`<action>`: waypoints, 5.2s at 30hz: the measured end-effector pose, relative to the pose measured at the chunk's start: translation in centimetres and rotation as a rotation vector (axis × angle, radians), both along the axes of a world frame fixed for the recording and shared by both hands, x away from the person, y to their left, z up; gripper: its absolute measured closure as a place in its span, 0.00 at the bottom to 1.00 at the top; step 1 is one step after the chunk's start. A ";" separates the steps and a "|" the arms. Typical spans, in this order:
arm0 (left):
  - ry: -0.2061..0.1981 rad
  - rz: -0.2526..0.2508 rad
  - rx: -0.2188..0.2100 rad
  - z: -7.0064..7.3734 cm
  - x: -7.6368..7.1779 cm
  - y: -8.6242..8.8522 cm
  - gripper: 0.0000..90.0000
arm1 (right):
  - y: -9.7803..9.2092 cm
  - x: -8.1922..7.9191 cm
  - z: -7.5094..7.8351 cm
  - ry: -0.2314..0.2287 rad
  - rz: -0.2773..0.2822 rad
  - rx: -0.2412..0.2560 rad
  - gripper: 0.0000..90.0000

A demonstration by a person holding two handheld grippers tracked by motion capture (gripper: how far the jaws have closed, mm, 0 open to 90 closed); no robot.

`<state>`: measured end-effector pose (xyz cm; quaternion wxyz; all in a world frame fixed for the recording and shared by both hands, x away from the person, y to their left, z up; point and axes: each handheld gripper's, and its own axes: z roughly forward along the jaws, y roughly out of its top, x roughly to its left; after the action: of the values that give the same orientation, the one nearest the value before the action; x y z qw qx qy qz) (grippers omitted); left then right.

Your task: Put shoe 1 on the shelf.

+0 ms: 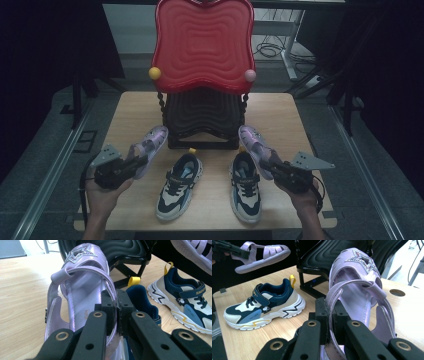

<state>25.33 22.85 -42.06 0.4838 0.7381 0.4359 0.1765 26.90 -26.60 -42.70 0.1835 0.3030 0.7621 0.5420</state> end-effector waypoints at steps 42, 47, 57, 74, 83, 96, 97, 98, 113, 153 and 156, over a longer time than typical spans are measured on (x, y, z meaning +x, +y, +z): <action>-0.157 -0.117 0.061 3.0 8.0 -8.2 0.96 | 9.1 7.5 1.6 -0.045 0.011 -0.014 0.96; -0.179 -0.089 0.081 3.0 8.7 -8.8 0.96 | 9.8 8.2 1.8 -0.041 -0.002 0.001 0.96; -0.206 -0.084 0.073 2.4 10.3 -9.2 0.96 | 10.7 9.5 2.2 -0.063 -0.046 -0.015 0.96; -0.234 -0.056 0.074 2.0 12.0 -9.5 0.96 | 11.9 11.2 1.7 -0.085 -0.108 -0.023 0.96; -0.264 -0.045 0.094 1.5 13.0 -10.0 0.96 | 12.9 12.0 1.7 -0.121 -0.133 -0.055 0.96; -0.281 -0.035 0.090 0.8 14.1 -10.0 0.96 | 13.8 13.4 1.0 -0.149 -0.186 -0.086 0.96; -0.285 -0.034 0.092 0.7 14.1 -10.0 0.96 | 13.8 13.4 1.0 -0.157 -0.190 -0.090 0.96; -0.287 -0.029 0.089 0.7 14.2 -10.0 0.96 | 13.9 13.5 0.9 -0.161 -0.193 -0.095 0.96; -0.285 -0.025 0.123 -1.5 14.7 -11.0 0.95 | 15.2 14.4 -0.9 -0.135 -0.194 -0.189 0.95; -0.214 -0.017 0.006 -0.3 10.5 -7.6 0.57 | 11.9 11.5 0.9 0.000 -0.115 -0.088 0.68; -0.207 -0.015 0.004 -0.5 10.0 -7.2 0.57 | 11.7 11.3 1.0 -0.006 -0.110 -0.083 0.69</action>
<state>35.34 15.65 -42.55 0.5260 0.7202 0.3776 0.2490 38.16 -14.87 -41.72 0.2277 0.3351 0.7654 0.5000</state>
